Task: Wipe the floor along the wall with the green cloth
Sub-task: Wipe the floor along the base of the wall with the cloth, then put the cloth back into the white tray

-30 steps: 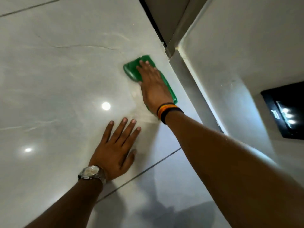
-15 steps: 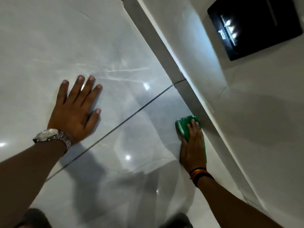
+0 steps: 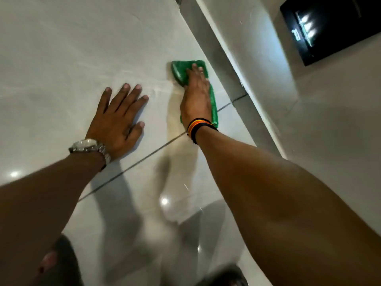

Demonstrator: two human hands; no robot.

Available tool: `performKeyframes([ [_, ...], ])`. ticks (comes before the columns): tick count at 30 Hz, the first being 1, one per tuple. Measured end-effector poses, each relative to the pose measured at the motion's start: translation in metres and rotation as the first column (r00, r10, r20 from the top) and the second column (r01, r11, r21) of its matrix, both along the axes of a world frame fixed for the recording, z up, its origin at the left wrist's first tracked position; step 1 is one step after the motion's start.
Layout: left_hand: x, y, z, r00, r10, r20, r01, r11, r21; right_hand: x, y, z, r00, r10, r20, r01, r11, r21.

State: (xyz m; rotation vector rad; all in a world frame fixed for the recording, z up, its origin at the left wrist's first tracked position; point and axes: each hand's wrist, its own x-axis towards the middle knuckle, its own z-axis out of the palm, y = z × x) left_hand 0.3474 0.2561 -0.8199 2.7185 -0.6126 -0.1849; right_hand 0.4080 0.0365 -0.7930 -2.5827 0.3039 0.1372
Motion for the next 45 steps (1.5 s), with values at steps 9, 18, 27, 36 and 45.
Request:
performKeyframes([
  [9,-0.107,0.033,0.145,0.896,0.315,-0.312,-0.358,0.929,-0.092,-0.157,0.023,0.127,0.917,-0.211,-0.339,0.359,0.805,0.473],
  [18,-0.128,0.053,0.433,0.864,0.306,-0.399,-0.405,0.894,-0.191,-0.167,0.058,0.422,0.655,-0.332,-0.679,0.709,-0.043,0.704],
  [27,-0.091,0.051,0.764,0.953,0.25,-0.172,-0.302,0.838,-0.454,-0.156,0.074,0.769,0.772,-0.16,-0.615,0.531,-0.369,0.763],
  [36,-0.106,-0.034,0.854,0.989,-0.147,-0.036,0.107,0.847,-0.52,-0.239,0.01,0.87,0.679,-0.524,-0.514,0.334,-0.404,0.852],
  [45,-0.2,-0.145,0.867,0.866,-0.5,0.017,0.415,0.7,-0.581,-0.439,-0.094,0.885,0.337,-0.841,-0.423,0.121,-0.407,0.906],
])
